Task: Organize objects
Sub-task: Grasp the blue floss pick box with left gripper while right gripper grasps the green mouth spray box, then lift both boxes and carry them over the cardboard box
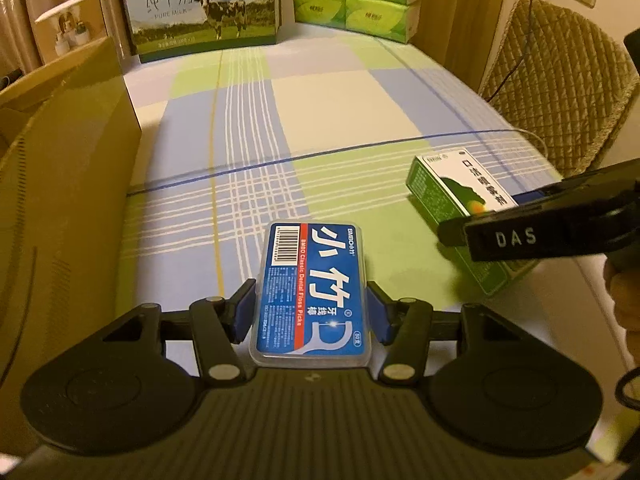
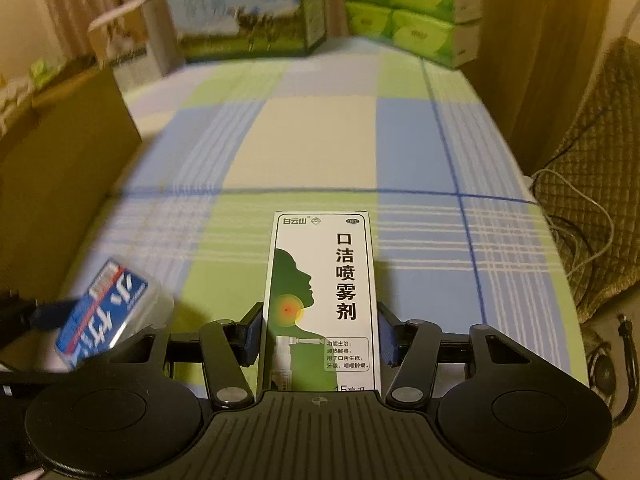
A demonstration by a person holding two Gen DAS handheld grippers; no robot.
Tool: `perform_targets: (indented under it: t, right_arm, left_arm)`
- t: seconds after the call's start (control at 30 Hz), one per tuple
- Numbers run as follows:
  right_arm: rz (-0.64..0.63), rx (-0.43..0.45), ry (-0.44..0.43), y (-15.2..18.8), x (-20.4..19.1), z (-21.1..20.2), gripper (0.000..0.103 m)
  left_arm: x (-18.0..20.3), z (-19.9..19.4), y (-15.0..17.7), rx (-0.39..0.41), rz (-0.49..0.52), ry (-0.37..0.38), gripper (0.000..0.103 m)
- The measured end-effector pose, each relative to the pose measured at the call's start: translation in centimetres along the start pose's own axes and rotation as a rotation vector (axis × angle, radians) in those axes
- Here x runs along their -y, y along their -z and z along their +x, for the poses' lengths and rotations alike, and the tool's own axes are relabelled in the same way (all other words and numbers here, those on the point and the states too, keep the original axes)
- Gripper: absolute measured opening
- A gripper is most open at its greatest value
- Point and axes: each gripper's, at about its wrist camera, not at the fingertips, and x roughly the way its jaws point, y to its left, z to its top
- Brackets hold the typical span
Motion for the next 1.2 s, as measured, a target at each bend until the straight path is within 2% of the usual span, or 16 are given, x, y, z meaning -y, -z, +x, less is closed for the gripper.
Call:
perform_targets:
  t: [0.23, 0.6, 0.83, 1.2]
  right_arm:
    - [0.067, 0.069, -0.033, 1.7, -1.8, -5.9, 0.052]
    - [0.052, 0.145, -0.082, 3.4, -6.6, -13.5, 0.052]
    - [0.010, 0.173, -0.124, 3.8, -9.6, -15.9, 0.052]
    - [-0.077, 0.193, -0.197, 4.4, -15.1, -17.2, 0.052]
  left_arm:
    - [0.0, -5.0, 0.3, 0.047, -0.010, 0.020, 0.051]
    - [-1.6, -13.5, 1.2, 0.131, -0.045, 0.016, 0.051]
    - [-3.2, -17.6, 2.0, 0.168, -0.063, -0.015, 0.051]
    - [-6.9, -22.3, 3.7, 0.196, -0.108, -0.072, 0.051]
